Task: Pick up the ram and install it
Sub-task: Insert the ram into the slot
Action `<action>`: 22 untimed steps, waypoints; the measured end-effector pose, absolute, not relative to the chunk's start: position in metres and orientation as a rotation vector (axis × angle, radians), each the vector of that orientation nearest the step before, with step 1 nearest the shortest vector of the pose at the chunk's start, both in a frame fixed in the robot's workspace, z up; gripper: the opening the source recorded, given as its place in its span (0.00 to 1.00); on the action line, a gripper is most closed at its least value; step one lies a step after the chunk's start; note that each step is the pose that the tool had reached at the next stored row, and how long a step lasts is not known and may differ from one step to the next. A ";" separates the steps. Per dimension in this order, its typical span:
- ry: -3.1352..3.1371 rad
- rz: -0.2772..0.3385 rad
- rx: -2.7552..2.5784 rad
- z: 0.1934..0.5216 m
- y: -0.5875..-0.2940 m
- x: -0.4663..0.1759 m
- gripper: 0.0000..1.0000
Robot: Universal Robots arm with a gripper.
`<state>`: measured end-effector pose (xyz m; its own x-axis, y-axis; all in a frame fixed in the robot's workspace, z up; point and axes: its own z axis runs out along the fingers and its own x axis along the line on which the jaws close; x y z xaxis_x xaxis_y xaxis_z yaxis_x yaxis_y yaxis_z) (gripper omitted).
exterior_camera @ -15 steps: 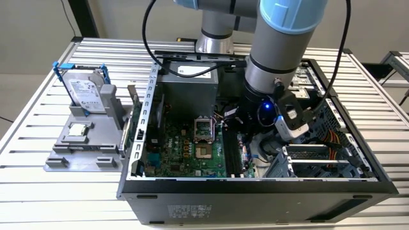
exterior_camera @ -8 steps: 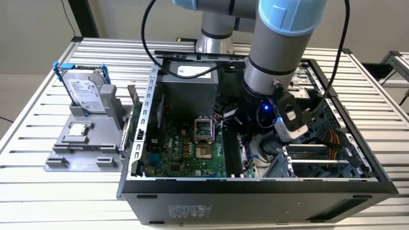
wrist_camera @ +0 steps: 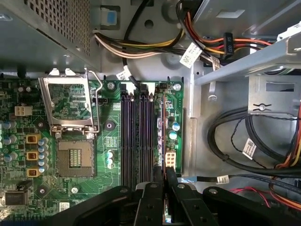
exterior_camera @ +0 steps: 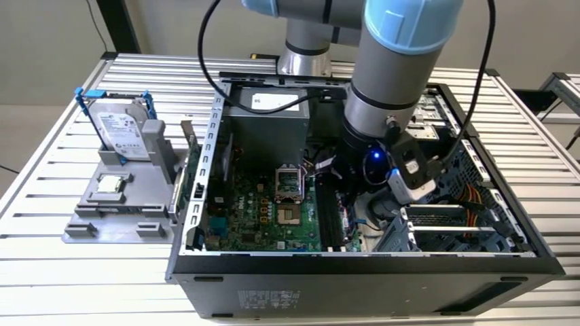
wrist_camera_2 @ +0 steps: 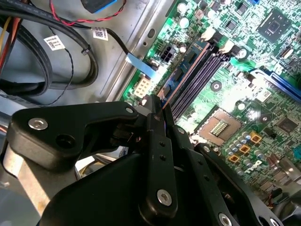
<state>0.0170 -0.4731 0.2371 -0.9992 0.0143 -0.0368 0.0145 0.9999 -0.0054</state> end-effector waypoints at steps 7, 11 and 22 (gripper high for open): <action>3.105 -0.009 0.015 0.235 -0.474 0.015 0.00; 3.105 -0.009 0.015 0.232 -0.474 0.014 0.00; 3.105 -0.009 0.015 0.226 -0.474 0.012 0.00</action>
